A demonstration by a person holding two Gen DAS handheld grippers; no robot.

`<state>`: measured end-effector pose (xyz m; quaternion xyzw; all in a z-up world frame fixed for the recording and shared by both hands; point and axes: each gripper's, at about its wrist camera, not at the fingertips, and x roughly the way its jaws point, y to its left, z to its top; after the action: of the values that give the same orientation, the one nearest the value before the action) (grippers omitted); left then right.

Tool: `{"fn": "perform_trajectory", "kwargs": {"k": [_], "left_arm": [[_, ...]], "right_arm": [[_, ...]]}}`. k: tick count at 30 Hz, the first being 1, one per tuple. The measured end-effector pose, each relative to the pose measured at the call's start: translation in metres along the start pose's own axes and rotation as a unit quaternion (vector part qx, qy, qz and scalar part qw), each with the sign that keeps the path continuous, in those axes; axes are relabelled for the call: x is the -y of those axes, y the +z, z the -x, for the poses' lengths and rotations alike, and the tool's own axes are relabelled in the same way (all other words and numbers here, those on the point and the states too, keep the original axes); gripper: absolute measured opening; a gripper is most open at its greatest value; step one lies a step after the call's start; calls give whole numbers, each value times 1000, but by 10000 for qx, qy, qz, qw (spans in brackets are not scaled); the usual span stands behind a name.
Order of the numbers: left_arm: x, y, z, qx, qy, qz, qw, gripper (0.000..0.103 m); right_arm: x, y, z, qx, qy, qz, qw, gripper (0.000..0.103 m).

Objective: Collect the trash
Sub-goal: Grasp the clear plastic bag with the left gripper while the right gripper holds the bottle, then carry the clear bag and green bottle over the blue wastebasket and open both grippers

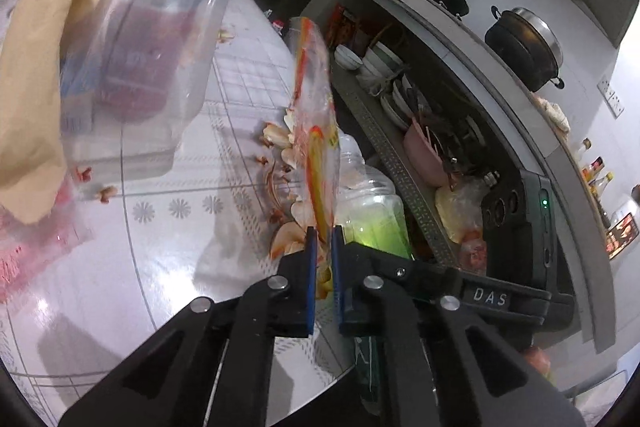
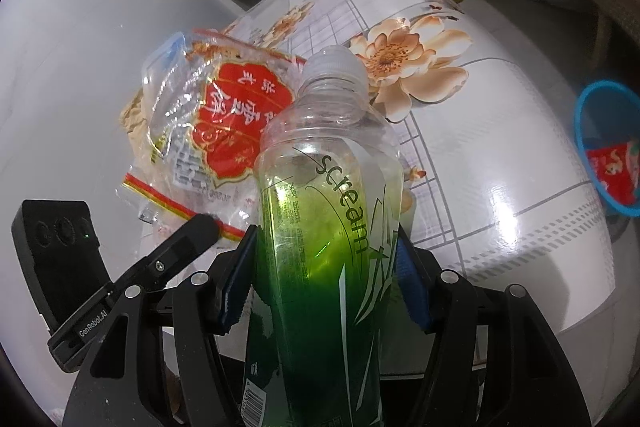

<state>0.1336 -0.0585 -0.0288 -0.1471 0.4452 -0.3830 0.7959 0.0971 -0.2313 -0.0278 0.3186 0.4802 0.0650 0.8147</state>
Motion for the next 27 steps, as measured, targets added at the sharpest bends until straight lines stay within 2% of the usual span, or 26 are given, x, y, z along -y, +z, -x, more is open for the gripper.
{"fn": "perform_trajectory", "kwargs": {"k": [4,10,18,22,27], "left_arm": [[9,2,5,115,133,-189,9997,4],[22,6,14,278,129,-438,9986,3],[80,21,-3,185,-127,-1186,9927,3],[122,27,-27,40,-355,-1648,9857,3],[171,27,-83,-609,-499,-2168,9730,3]], "right_arm": [[4,-1,3,28,114,-94,9999,60],[14,-2,17,171,302,-297,9990,59],[50,-7,64,682,698,-773,9922,59],[87,-12,94,1027,660,-1155,9858,59],[145,-21,126,1395,509,-1796,9725,60]]}}
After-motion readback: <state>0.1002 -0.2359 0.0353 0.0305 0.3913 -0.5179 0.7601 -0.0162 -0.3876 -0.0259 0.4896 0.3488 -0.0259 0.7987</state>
